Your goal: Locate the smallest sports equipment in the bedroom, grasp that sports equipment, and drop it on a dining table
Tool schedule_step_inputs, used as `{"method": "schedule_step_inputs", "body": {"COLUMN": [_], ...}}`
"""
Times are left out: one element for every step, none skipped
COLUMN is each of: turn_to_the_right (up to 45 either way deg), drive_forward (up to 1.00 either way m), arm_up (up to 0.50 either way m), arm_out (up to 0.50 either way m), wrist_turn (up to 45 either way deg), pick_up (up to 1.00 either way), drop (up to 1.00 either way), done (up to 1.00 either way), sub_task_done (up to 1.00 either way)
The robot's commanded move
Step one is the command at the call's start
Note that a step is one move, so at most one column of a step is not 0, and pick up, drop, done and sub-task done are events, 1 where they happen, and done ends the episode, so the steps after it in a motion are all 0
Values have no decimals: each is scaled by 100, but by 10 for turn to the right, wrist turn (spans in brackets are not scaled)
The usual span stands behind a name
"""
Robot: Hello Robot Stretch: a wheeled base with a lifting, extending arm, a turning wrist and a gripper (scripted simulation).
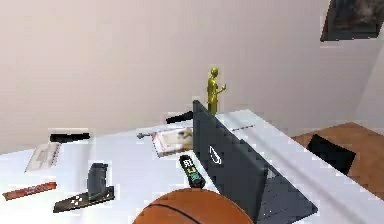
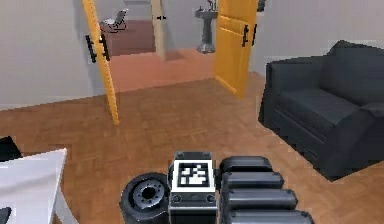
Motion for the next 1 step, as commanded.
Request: {"method": "schedule_step_inputs", "body": {"turn_to_the_right": [-450], "drive_forward": [0], "arm_up": [0], "arm_out": [0], "wrist_turn": [0], "pick_up": [0], "drop": [0], "done": [0], "sub_task_done": [0]}}
